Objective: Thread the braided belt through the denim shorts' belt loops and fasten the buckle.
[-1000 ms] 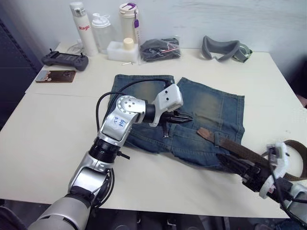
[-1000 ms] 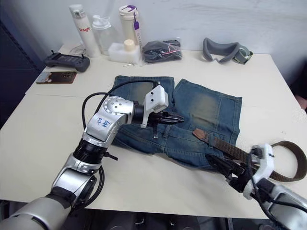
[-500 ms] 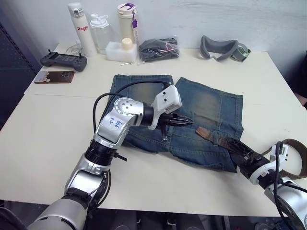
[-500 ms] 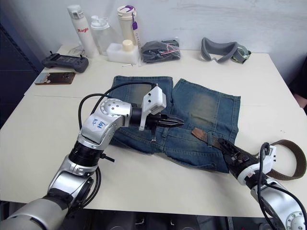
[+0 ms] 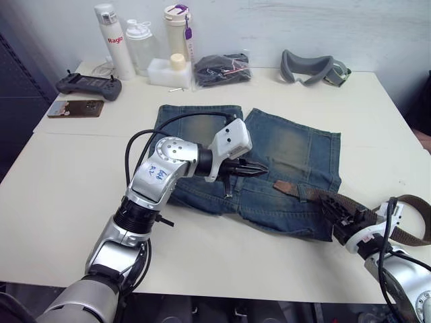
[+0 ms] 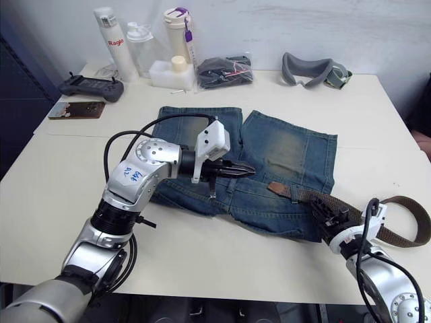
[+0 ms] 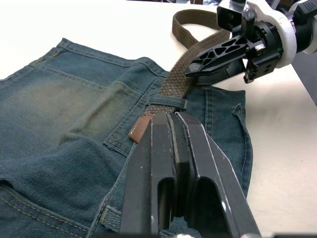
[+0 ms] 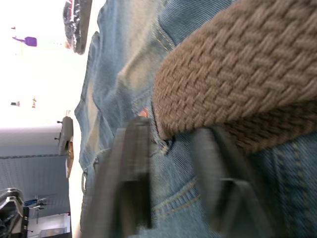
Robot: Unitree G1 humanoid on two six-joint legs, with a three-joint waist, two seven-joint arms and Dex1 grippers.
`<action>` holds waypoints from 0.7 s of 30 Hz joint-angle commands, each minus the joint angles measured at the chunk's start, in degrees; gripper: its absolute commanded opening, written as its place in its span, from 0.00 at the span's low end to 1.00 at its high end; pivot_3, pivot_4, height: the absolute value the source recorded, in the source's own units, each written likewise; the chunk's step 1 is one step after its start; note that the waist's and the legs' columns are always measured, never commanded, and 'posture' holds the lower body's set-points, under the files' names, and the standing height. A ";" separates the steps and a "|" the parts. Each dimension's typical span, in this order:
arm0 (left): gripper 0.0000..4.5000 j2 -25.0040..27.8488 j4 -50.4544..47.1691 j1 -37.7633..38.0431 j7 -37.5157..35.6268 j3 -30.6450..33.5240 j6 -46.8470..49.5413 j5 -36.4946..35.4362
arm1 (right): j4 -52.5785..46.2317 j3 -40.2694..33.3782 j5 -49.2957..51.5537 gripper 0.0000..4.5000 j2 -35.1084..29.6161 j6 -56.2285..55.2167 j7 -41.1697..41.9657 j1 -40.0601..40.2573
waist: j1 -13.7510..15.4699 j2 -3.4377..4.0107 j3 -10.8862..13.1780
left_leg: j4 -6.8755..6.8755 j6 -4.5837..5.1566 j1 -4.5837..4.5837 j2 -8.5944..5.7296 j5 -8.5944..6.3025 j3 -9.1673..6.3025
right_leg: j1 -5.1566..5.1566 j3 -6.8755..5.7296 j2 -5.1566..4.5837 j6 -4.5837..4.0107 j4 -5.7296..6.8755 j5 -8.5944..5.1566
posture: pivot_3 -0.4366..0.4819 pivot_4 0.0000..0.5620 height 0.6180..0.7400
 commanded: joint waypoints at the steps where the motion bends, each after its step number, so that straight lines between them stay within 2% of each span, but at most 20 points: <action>1: 0.00 0.39 -1.63 -0.73 0.34 -0.05 -0.46 -0.72 | 0.72 0.06 -1.06 0.01 0.14 -0.42 0.61 -1.17 | 0.03 0.00 0.00 | 0.00 0.00 0.00 0.00 0.00 0.00 | 0.00 0.00 0.00 0.00 0.00 0.00 | 0.48 0.27 0.53; 7: 0.00 1.26 -1.74 -0.63 0.34 -0.52 -0.54 -0.52 | 3.21 3.16 -1.22 0.01 -3.06 4.32 0.69 -3.62 | -0.19 0.00 0.00 | 0.00 0.00 0.00 0.00 0.00 0.00 | 0.00 0.00 0.00 -0.02 0.02 -0.01 | 0.48 0.27 0.53; 12: 0.00 1.83 -2.05 -0.48 0.60 -0.66 -0.44 -0.61 | 6.73 7.10 -5.46 0.01 -6.13 8.63 1.53 -6.70 | -0.19 0.01 0.00 | 0.00 0.00 0.00 0.00 0.00 0.01 | -0.02 0.00 0.00 -0.05 0.04 -0.02 | 0.48 0.27 0.53; 21: 0.00 4.64 -2.21 0.56 0.07 -3.47 -3.63 1.86 | 8.88 9.53 -12.26 0.01 -6.21 11.98 4.50 -11.23 | -0.95 0.01 0.00 | 0.00 0.00 0.02 0.02 0.01 0.01 | -0.01 0.00 0.01 -0.04 0.05 -0.02 | 0.48 0.27 0.53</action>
